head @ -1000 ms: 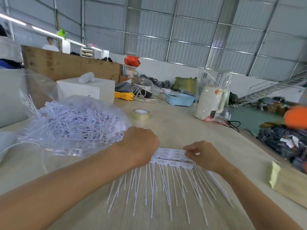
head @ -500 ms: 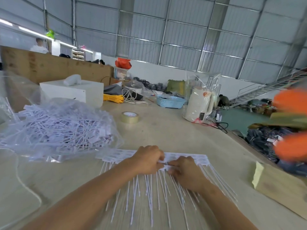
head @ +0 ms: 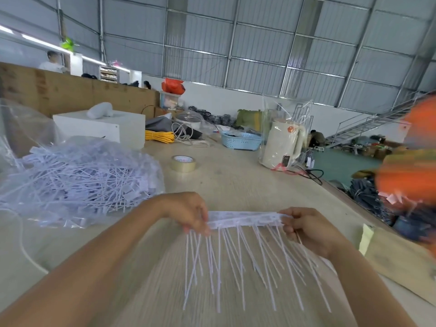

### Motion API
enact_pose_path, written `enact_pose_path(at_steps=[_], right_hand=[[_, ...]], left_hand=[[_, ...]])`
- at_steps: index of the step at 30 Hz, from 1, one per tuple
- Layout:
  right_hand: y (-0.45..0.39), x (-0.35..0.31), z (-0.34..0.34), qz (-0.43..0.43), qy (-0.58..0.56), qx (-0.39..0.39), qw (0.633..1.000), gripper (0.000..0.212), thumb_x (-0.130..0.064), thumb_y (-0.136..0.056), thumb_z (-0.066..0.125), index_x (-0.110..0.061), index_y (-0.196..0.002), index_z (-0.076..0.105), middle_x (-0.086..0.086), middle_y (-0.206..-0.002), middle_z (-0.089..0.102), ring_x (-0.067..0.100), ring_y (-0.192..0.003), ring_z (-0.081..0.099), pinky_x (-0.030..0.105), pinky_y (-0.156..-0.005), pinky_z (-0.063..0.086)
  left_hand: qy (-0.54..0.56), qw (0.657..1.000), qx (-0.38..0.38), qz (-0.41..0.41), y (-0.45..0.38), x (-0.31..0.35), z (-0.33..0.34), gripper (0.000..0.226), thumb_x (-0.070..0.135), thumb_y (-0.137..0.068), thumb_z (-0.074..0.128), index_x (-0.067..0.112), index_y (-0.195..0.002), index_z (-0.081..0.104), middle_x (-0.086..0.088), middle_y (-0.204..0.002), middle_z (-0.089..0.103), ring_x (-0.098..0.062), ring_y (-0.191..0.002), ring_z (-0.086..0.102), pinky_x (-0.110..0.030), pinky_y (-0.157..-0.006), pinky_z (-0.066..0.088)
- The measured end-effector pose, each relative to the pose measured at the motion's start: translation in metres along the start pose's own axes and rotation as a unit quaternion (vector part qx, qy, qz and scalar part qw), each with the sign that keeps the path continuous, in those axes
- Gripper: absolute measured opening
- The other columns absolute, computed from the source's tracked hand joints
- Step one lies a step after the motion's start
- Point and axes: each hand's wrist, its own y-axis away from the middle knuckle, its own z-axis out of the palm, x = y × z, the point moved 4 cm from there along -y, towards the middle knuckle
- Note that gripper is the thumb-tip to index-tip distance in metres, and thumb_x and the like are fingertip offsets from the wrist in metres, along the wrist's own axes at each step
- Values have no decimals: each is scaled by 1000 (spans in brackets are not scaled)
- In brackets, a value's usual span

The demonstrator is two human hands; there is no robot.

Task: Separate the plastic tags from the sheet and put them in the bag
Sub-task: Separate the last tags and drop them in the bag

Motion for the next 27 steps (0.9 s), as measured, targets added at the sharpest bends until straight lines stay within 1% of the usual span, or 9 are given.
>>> enact_pose_path(at_steps=[3, 6, 10, 14, 18, 21, 22, 25, 27], right_hand=[[-3, 18, -1, 62, 56, -2, 997, 18, 12, -90, 45, 5, -96, 60, 7, -51, 49, 14, -44, 41, 23, -43, 35], [-2, 27, 13, 68, 96, -15, 993, 15, 8, -91, 49, 10, -102, 58, 7, -52, 47, 16, -46, 40, 25, -46, 34], [0, 25, 39, 65, 31, -41, 997, 9, 14, -89, 49, 10, -86, 57, 7, -49, 49, 13, -40, 45, 22, -39, 37], [2, 24, 52, 89, 13, -54, 995, 12, 12, -87, 53, 5, -81, 60, 6, -51, 55, 15, -46, 50, 21, -41, 42], [3, 6, 24, 63, 40, 13, 997, 10, 8, -84, 58, 2, -87, 66, 7, -57, 54, 14, -45, 48, 19, -39, 37], [5, -5, -2, 20, 113, 88, 990, 9, 4, -82, 62, -2, -81, 69, 11, -65, 59, 17, -51, 52, 22, -47, 43], [6, -8, -6, -7, 205, 115, 972, 9, 0, -84, 62, -2, -83, 70, 13, -74, 64, 19, -59, 56, 25, -53, 46], [9, -20, 20, -176, 521, 172, 817, 21, -22, -92, 57, -13, -105, 70, 4, -116, 64, 23, -107, 57, 34, -89, 46], [10, -24, 58, -244, 494, 85, 830, 29, -33, -93, 54, -20, -115, 66, -2, -122, 61, 18, -119, 50, 39, -101, 39]], left_hand=[[14, 998, -49, -32, 6, -13, 3, 20, 22, -73, 80, 19, -83, 63, 4, -64, 58, -4, -50, 49, -18, -52, 38], [-36, 999, 14, -27, 5, -14, -1, 23, 24, -73, 80, 17, -91, 67, 12, -70, 52, -2, -62, 48, -15, -55, 37], [-101, 991, -67, -61, 6, -13, 1, 18, 28, -71, 81, 22, -82, 68, 18, -64, 52, 1, -61, 47, -12, -54, 36], [-136, 984, -84, -83, 16, -15, -9, 13, 19, -74, 77, 20, -77, 64, 6, -70, 55, -9, -67, 49, -23, -61, 39], [28, 999, -15, -4, 23, -3, -22, 11, 11, -79, 72, 16, -84, 64, -4, -79, 62, -11, -66, 55, -20, -57, 43], [145, 986, 58, 55, 19, 11, -24, 13, 3, -80, 71, 6, -90, 65, -5, -77, 67, -7, -62, 62, -16, -61, 50], [160, 982, 78, 59, 16, 14, -21, 12, 1, -80, 71, 6, -88, 65, -5, -74, 67, -6, -60, 63, -16, -61, 50], [153, 980, 113, 62, 5, 22, -4, 12, -1, -78, 72, 5, -83, 64, -3, -68, 66, -4, -55, 62, -15, -56, 49], [149, 979, 127, 61, -1, 26, 6, 12, -2, -77, 72, 2, -86, 64, -4, -67, 65, -7, -56, 61, -18, -57, 49]])
